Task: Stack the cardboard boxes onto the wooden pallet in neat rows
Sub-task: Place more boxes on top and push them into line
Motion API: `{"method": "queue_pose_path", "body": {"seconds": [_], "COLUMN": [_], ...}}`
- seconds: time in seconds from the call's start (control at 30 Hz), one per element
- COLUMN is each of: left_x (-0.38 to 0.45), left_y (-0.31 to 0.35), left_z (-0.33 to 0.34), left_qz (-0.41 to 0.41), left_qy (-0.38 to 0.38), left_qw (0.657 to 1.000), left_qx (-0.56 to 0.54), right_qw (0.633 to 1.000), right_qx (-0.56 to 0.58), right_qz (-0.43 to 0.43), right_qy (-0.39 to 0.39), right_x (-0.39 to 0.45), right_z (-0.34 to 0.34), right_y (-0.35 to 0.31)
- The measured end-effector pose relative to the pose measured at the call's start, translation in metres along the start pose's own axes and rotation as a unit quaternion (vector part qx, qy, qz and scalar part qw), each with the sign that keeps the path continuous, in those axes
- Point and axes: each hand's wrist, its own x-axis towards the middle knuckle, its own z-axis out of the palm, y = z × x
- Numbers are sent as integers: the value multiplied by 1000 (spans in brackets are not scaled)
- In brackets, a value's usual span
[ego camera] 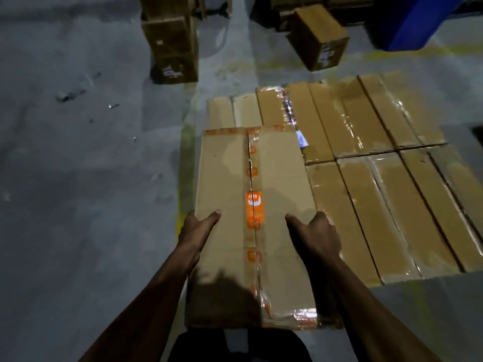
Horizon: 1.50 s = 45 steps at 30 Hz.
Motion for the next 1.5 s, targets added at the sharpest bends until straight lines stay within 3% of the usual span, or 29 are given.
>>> {"method": "queue_pose_path", "body": {"seconds": [0.2,0.43,0.63,0.77,0.87,1.17,1.4,1.5], "left_x": [13,32,49,49,47,12,-41,-53], "left_y": [-54,-83,-86,-97,-108,-143,-190,-205], "left_z": [-3,1,7,13,14,2,-21,-29], "left_qz": [-87,-96,-37,29,62,59,61,58], "left_qy": [30,35,22,-55,-49,-73,-125,-158], "left_qw": [994,995,999,998,995,968,958,965], "left_qx": [54,10,-33,1,60,232,249,199], "right_qw": [997,998,997,990,987,975,969,970], "right_qx": [30,2,48,27,28,-69,-83,-51], "right_qz": [19,1,-23,-64,-94,-123,-116,-125], "right_qy": [-65,-61,-62,-121,-127,-175,-200,-203], "right_x": [6,21,40,49,46,18,-23,-31], "right_z": [34,65,87,112,121,115,108,109], "right_y": [23,35,39,57,68,91,136,154]}}
